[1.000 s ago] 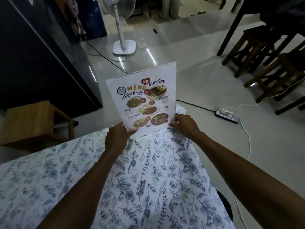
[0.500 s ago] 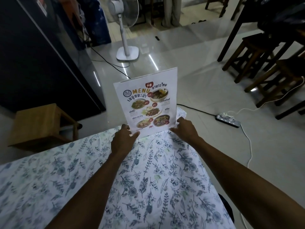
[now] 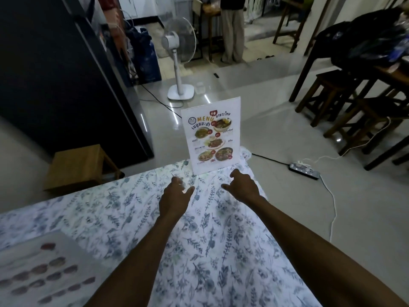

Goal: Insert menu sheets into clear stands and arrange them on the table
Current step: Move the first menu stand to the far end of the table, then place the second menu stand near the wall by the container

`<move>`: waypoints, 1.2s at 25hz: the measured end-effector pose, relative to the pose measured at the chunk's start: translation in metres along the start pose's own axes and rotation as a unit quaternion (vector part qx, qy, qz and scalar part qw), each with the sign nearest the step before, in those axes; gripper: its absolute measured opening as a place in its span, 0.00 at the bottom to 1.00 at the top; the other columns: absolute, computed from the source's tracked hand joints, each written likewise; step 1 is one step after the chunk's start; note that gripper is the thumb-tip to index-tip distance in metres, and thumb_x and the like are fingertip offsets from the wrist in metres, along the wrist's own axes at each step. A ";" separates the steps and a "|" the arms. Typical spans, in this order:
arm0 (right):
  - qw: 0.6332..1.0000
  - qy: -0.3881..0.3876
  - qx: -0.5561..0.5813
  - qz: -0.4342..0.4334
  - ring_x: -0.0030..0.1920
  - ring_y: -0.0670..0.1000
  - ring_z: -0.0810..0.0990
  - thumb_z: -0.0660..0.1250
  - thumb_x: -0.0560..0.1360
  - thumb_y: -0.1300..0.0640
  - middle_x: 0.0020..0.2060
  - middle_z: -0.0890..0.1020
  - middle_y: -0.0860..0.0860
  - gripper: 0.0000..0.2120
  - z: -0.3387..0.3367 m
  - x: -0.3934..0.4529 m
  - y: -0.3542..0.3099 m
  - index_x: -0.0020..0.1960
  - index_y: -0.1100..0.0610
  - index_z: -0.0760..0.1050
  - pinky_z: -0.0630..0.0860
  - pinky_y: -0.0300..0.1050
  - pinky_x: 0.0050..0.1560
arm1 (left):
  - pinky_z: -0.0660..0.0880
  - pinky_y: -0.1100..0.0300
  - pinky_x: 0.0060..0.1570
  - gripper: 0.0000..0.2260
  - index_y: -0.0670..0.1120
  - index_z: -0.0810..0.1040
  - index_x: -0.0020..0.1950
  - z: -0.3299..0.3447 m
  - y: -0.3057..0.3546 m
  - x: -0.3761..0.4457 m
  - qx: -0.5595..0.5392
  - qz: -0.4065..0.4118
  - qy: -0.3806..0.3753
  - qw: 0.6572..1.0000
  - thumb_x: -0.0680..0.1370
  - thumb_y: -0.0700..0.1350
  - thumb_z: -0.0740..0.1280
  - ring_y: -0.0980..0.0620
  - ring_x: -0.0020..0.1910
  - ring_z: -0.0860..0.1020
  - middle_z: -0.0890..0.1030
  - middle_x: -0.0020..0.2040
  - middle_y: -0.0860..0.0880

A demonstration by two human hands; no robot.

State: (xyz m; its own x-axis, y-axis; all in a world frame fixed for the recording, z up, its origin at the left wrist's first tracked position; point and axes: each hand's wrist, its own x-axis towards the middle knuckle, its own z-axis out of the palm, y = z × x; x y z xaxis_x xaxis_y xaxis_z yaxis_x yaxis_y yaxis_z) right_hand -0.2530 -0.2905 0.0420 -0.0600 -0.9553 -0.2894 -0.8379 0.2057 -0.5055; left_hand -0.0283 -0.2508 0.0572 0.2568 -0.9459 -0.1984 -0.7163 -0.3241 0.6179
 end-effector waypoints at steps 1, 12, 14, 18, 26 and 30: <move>1.000 0.000 -0.004 -0.004 0.54 0.58 0.80 0.71 0.72 0.42 0.52 0.82 0.55 0.26 0.002 -0.016 -0.006 0.62 0.56 0.70 0.77 0.50 0.47 | 0.76 0.53 0.49 0.19 0.49 0.73 0.61 -0.006 -0.004 -0.014 -0.006 0.007 0.002 1.000 0.77 0.58 0.69 0.47 0.53 0.81 0.82 0.56 0.50; 0.998 0.019 -0.030 -0.056 0.49 0.58 0.81 0.70 0.73 0.40 0.51 0.82 0.55 0.25 0.066 -0.230 -0.082 0.60 0.55 0.71 0.77 0.49 0.44 | 0.78 0.52 0.51 0.18 0.49 0.74 0.59 -0.100 -0.112 -0.196 -0.011 0.045 0.043 0.998 0.77 0.59 0.69 0.48 0.52 0.81 0.82 0.54 0.51; 0.997 0.006 -0.037 -0.074 0.51 0.58 0.81 0.70 0.72 0.40 0.52 0.82 0.55 0.25 0.086 -0.265 -0.100 0.61 0.54 0.71 0.75 0.48 0.43 | 0.79 0.50 0.51 0.17 0.50 0.74 0.58 -0.119 -0.142 -0.226 -0.012 0.037 0.050 0.998 0.77 0.59 0.68 0.48 0.50 0.82 0.82 0.54 0.52; 0.989 -0.034 -0.049 -0.137 0.51 0.56 0.81 0.69 0.74 0.41 0.50 0.83 0.54 0.24 0.131 -0.326 -0.145 0.62 0.54 0.71 0.77 0.49 0.45 | 0.78 0.52 0.49 0.18 0.50 0.74 0.60 -0.162 -0.206 -0.278 -0.007 -0.004 0.080 0.997 0.77 0.60 0.67 0.49 0.51 0.81 0.81 0.54 0.52; 0.968 -0.094 -0.139 -0.189 0.51 0.57 0.80 0.68 0.75 0.42 0.50 0.82 0.55 0.25 0.202 -0.371 -0.188 0.63 0.57 0.69 0.76 0.50 0.45 | 0.79 0.52 0.50 0.18 0.48 0.75 0.60 -0.221 -0.294 -0.319 -0.039 -0.069 0.133 0.988 0.77 0.58 0.69 0.47 0.52 0.82 0.84 0.54 0.50; 0.971 -0.106 -0.150 -0.154 0.53 0.57 0.80 0.68 0.75 0.42 0.52 0.81 0.56 0.25 0.212 -0.353 -0.188 0.63 0.57 0.69 0.77 0.50 0.47 | 0.77 0.54 0.48 0.17 0.49 0.75 0.59 -0.229 -0.329 -0.316 -0.036 -0.101 0.136 0.985 0.77 0.59 0.69 0.48 0.52 0.82 0.84 0.53 0.51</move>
State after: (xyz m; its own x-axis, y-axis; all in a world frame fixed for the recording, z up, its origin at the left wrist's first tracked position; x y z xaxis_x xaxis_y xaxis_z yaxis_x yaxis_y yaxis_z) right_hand 0.0407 0.0533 0.0673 0.3057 -0.8899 -0.3384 -0.9202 -0.1850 -0.3450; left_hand 0.2747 0.1589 0.0910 0.5615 -0.8191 -0.1173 -0.5877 -0.4945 0.6404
